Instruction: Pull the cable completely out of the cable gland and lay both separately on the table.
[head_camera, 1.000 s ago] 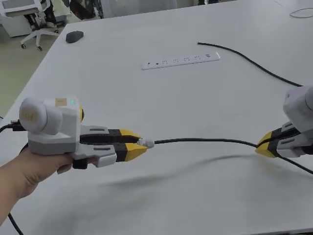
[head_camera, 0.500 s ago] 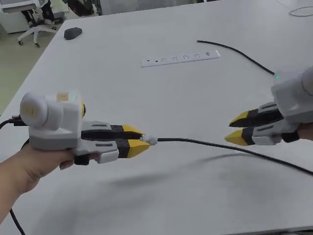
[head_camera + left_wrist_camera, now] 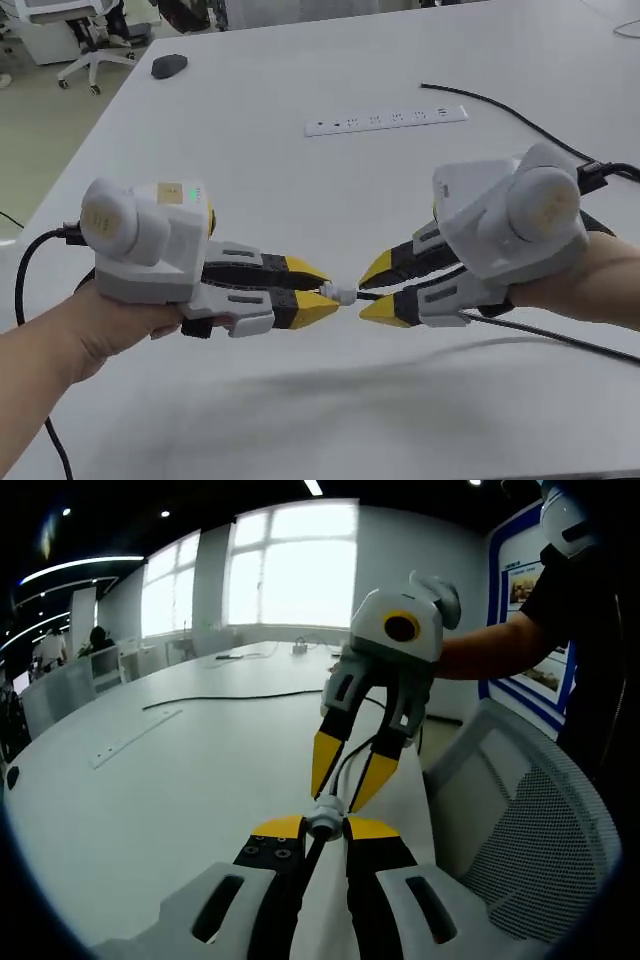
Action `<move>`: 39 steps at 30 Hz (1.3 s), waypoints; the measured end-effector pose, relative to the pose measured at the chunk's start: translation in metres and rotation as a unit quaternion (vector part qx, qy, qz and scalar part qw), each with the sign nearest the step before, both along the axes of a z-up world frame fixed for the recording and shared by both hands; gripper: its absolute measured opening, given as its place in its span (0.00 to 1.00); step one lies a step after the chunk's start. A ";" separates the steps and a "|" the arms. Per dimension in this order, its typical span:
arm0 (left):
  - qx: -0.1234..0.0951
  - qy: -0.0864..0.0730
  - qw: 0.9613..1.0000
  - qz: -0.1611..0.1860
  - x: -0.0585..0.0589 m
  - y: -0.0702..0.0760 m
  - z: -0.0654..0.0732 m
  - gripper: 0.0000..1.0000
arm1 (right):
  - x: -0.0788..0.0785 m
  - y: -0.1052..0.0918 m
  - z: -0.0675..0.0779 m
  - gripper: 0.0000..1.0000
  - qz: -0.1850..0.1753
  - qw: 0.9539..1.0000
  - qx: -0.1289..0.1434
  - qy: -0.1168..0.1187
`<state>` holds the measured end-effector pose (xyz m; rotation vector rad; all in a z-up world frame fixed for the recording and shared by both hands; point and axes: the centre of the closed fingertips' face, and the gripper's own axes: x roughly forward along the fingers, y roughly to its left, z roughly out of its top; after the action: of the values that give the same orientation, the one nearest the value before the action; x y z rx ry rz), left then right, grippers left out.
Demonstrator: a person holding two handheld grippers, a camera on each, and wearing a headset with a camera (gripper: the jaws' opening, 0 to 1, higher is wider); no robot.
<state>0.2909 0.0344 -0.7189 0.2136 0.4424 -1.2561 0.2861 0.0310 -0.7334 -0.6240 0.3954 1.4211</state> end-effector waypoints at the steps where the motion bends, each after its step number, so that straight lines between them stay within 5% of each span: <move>1: 0.001 -0.001 1.000 0.000 0.000 0.000 0.000 0.15 | 0.000 0.000 -0.001 0.09 0.002 1.000 -0.003 0.001; 6: 0.000 -0.004 1.000 -0.001 -0.004 0.001 0.000 0.15 | -0.002 0.000 -0.003 0.00 0.001 1.000 -0.009 0.011; 16: 0.006 -0.015 1.000 -0.002 -0.008 0.009 0.003 0.15 | -0.005 -0.003 -0.004 0.00 -0.005 1.000 -0.018 0.016; 33: -0.001 -0.022 0.997 0.077 -0.011 0.073 0.011 0.15 | 0.009 -0.030 -0.018 0.00 -0.008 0.998 -0.052 0.018; 39: -0.006 -0.021 0.992 0.121 -0.011 0.103 0.010 0.15 | 0.021 -0.031 -0.018 0.00 -0.017 0.998 -0.054 0.016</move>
<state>0.2797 0.1378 -0.7086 0.1711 0.4110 -1.0138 0.3066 -0.0003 -0.7514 -0.6795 0.5076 1.3860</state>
